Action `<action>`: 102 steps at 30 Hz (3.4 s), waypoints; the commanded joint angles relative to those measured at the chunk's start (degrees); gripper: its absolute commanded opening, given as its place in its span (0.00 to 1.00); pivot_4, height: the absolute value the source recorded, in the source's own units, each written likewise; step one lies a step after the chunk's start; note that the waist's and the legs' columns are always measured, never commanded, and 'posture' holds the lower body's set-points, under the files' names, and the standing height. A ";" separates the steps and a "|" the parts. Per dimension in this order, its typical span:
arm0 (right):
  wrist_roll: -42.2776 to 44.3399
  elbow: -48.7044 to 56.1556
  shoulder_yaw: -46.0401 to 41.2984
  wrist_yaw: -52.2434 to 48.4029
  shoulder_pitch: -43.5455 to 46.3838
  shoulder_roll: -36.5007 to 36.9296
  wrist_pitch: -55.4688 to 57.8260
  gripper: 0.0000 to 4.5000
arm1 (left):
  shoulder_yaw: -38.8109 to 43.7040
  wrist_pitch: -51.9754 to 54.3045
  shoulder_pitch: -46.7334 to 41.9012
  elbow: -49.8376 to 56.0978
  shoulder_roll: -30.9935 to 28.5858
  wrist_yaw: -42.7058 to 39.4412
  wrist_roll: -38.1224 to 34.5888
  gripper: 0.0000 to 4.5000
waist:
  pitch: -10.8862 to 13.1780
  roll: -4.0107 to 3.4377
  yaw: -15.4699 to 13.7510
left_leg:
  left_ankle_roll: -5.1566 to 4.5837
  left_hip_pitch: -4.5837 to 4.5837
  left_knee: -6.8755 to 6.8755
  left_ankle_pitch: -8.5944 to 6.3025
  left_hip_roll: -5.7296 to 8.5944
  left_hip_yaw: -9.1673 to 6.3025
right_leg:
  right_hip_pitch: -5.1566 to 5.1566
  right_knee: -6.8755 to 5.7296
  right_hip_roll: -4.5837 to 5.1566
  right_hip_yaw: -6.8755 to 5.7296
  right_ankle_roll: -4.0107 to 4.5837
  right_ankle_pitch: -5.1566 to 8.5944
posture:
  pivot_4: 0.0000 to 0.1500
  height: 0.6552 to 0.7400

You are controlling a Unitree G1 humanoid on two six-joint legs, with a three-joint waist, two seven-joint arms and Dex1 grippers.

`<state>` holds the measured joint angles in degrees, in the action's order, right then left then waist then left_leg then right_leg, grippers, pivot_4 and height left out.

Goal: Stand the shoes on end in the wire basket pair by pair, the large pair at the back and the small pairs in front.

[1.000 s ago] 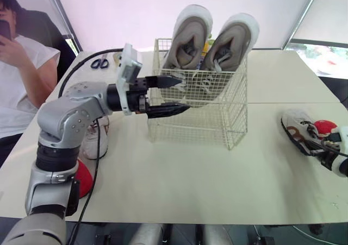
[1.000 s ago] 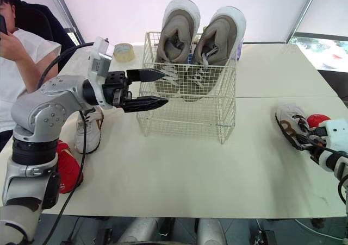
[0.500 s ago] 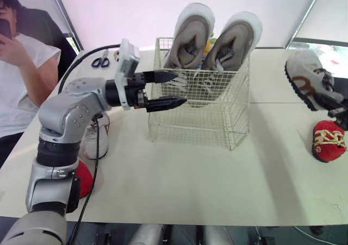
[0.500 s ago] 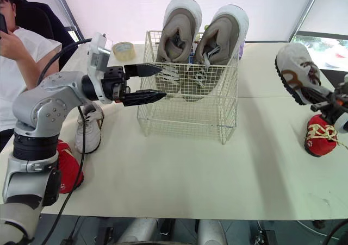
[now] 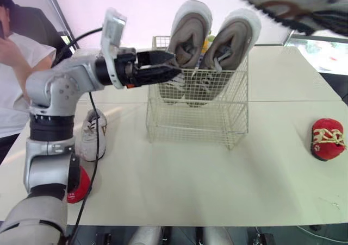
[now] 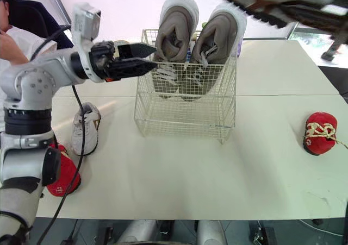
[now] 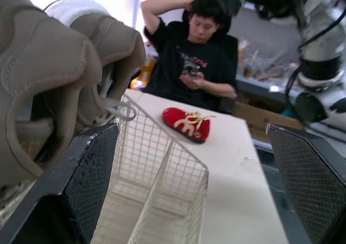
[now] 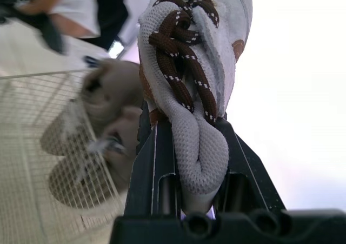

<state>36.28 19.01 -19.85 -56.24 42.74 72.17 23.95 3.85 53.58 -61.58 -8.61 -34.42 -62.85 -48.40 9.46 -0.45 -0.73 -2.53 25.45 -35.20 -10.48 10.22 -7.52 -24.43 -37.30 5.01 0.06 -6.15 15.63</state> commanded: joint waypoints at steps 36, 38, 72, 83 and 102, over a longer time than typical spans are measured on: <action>-2.84 1.26 9.96 -4.93 4.35 -10.55 1.15 0.99 | 4.09 4.59 -4.24 -4.05 3.00 -1.24 0.63 0.06 | 0.05 0.04 -0.12 | 0.32 -0.06 -0.10 0.29 0.01 -0.02 | -0.04 -0.34 -0.05 0.02 -0.04 -0.06 | 1.00 1.00; 6.72 2.27 4.26 -2.25 1.80 -10.03 12.43 0.99 | 6.61 6.00 -3.75 -3.95 4.18 1.44 -1.19 0.06 | 0.06 0.06 -0.06 | 0.28 -0.05 -0.12 0.29 0.01 -0.05 | -0.02 -0.33 -0.04 0.02 -0.04 -0.06 | 1.00 1.00; 53.48 2.65 5.31 48.79 3.64 -48.00 16.30 0.58 | 13.25 1.63 2.17 5.03 16.36 20.11 -11.43 0.06 | 0.05 0.11 0.25 | 0.00 -0.10 -0.66 0.20 0.00 -0.03 | 0.00 -0.88 -0.13 0.02 0.09 -0.15 | 1.00 1.00; 50.28 -0.34 5.35 46.70 6.38 -43.22 19.06 0.12 | 8.04 1.41 5.60 8.93 11.10 17.27 -7.39 0.72 | 0.05 0.11 0.45 | 0.00 -0.10 -0.61 0.20 0.00 -0.04 | -0.02 -0.87 -0.13 0.02 0.10 -0.15 | 1.00 1.00; 3.59 -31.47 24.04 -16.31 19.49 -14.41 9.10 0.12 | 5.07 -4.29 10.22 9.95 -0.72 7.70 0.55 0.99 | 0.09 0.10 0.60 | 0.10 -0.08 -0.26 0.08 0.00 -0.02 | -0.07 -0.55 -0.07 0.02 0.11 -0.14 | 1.00 1.00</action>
<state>42.72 -12.06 4.65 -69.15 59.91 57.32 36.61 7.84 50.38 -51.09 -0.84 -34.88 -55.50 -47.71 9.55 -0.35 -0.13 -2.43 25.39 -35.46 -10.39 10.21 -7.54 -24.52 -37.86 4.95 0.08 -6.05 15.49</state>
